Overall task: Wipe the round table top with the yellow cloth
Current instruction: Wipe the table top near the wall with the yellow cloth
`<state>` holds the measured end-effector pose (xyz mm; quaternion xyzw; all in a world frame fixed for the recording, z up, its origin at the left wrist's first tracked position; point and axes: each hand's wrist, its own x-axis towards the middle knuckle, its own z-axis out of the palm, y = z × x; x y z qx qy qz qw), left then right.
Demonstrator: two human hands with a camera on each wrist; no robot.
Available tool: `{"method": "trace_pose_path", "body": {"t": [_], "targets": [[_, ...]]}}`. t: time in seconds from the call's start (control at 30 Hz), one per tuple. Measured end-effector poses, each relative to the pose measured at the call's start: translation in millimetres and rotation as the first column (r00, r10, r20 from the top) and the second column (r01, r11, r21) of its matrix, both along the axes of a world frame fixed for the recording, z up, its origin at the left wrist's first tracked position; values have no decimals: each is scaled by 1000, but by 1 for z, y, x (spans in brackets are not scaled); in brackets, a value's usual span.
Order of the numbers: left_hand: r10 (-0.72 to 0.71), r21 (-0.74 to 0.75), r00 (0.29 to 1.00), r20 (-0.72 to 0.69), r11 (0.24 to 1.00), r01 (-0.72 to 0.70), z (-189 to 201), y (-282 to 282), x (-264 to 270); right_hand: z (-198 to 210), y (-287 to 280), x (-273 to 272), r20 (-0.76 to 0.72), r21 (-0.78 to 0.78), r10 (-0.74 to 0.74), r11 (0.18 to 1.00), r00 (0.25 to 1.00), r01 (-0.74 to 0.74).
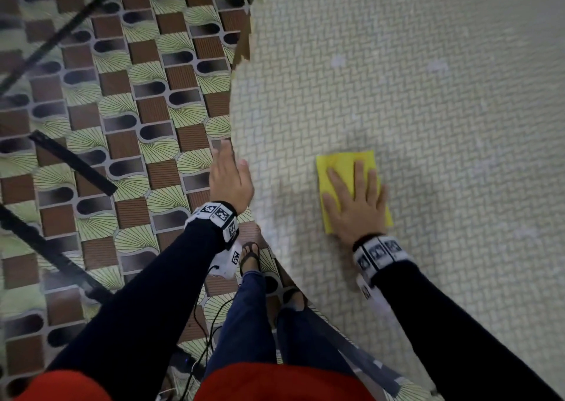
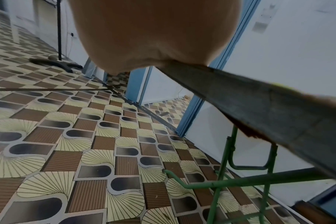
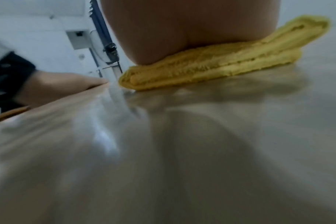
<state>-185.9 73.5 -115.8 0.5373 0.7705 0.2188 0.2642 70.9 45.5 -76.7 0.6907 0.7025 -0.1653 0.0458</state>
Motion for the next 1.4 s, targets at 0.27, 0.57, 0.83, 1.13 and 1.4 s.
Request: {"method": "trace_pose_path", "body": {"t": [0.27,0.57,0.83,1.13,1.4], "targets": [[-74,-2,997,29,997,74,5,2,-6,-1,15,-91,-33,43,236,971,971,-235],[-279,27,949,-146,958,286,7,34,-32,3,29,-16,1,-31,-119,992,993,119],[-284,-118,937,-205,957,264,11,68,-36,1,52,-101,-37,-11,-5,1000,999,5],[-248,-127,942,-224,966,224,12,76,-31,4,58,-44,-13,-32,-319,947,948,319],[-273,-72,950,-154,962,264,8,74,-36,-5,116,-122,-27,-10,7,1000,1000,-7]]}}
